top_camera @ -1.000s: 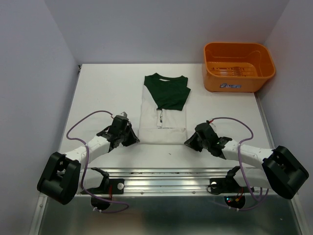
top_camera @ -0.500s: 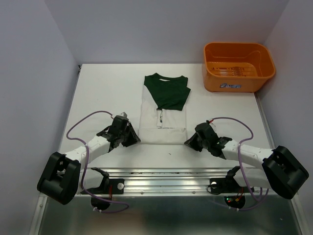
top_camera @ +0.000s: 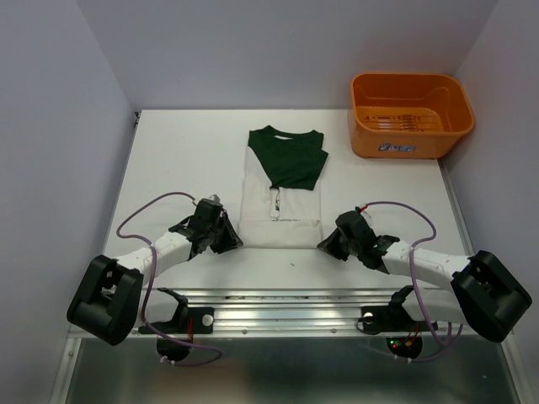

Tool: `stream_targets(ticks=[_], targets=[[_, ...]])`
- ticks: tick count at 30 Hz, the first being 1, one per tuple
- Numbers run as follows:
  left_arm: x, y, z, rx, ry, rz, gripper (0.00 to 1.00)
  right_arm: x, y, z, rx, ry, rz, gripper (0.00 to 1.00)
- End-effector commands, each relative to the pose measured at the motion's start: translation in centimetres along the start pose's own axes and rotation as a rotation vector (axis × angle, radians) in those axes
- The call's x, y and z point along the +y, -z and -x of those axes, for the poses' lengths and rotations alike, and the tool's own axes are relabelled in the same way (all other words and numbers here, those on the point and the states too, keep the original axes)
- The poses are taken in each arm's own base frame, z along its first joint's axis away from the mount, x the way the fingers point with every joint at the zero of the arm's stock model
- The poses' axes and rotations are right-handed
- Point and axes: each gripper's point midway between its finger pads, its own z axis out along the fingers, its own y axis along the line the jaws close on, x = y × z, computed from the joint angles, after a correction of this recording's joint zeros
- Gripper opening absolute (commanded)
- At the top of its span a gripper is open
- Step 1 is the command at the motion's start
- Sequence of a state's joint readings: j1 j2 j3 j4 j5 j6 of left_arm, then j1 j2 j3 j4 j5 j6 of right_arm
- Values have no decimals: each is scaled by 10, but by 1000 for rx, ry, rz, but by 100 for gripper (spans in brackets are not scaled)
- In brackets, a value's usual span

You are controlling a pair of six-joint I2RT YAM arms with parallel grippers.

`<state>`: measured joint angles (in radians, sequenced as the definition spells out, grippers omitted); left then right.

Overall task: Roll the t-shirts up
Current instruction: Roll the T-shirt to the center of the board.

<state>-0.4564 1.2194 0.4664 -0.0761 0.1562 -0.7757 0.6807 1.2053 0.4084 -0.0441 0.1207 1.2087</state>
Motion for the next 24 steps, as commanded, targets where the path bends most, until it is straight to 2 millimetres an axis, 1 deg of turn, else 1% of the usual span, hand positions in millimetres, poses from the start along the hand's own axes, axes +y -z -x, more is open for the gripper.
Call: stream_targets(ticks=[1, 5, 7, 11, 12, 13, 16, 17, 21, 24], targets=[[-7, -3, 2, -2, 6, -40, 34, 7, -2, 6, -23, -6, 21, 1], [-10, -3, 3, -1, 3, -43, 33, 5, -3, 6, -22, -6, 16, 1], [-11, -3, 3, -1, 2, -48, 30, 5, -3, 5, -19, -5, 14, 1], [-16, 0, 7, -9, -1, -58, 15, 6, -3, 6, -22, -4, 16, 1], [-17, 1, 8, -9, -2, -58, 6, 6, -3, 6, -23, -4, 14, 1], [-20, 2, 11, -16, -5, -64, 0, 7, -3, 6, -24, -5, 19, 1], [-23, 6, 15, -27, -7, -60, 0, 8, -3, 8, -29, -4, 22, 1], [-26, 9, 19, -40, -5, -66, 0, 8, -3, 8, -29, -5, 20, 1], [-32, 15, 27, -54, -5, -61, 0, 13, 0, 10, -37, -7, 37, 1], [-40, 20, 33, -63, -8, -78, 0, 16, 1, 12, -41, -4, 43, 1]])
